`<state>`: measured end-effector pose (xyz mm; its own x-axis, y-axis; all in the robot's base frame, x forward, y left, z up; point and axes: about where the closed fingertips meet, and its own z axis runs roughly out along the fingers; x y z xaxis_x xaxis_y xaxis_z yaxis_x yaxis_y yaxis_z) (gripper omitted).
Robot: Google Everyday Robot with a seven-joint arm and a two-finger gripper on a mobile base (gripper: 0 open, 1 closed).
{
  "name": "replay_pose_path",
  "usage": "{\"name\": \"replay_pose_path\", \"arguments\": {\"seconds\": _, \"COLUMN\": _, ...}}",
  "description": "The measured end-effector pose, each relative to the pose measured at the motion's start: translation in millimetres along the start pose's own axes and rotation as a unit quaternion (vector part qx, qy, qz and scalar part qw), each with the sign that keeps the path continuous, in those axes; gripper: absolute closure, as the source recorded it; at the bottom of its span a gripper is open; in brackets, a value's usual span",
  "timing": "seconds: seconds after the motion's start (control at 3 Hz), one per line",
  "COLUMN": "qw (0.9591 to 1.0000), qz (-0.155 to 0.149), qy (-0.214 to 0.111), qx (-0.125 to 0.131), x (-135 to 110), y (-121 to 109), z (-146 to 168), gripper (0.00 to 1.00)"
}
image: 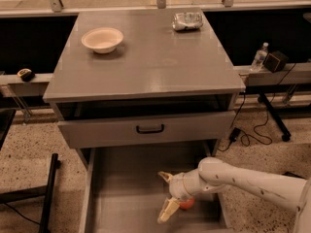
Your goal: Place apple into middle drawer
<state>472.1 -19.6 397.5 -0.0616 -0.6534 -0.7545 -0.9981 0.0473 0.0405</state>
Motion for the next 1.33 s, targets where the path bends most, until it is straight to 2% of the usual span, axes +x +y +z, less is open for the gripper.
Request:
{"name": "replay_pose_path", "arguments": {"seconds": 0.33, "qw": 1.0000, "qz": 0.000, "qy": 0.000, "qx": 0.000, "x": 0.0, "y": 0.0, "z": 0.0, "gripper": 0.00}}
{"name": "replay_pose_path", "arguments": {"seconds": 0.67, "qw": 0.9987, "qz": -0.042, "qy": -0.026, "qx": -0.014, "x": -7.6, "y": 11.6, "z": -24.4, "gripper": 0.00}}
{"name": "replay_pose_path", "arguments": {"seconds": 1.0, "qw": 0.9942, "qz": -0.098, "qy": -0.044, "qx": 0.005, "x": -1.6, "y": 32.5, "z": -87.4, "gripper": 0.00}}
{"name": "replay_pose_path", "arguments": {"seconds": 1.33, "qw": 0.9942, "qz": -0.098, "qy": -0.044, "qx": 0.005, "x": -1.6, "y": 32.5, "z": -87.4, "gripper": 0.00}}
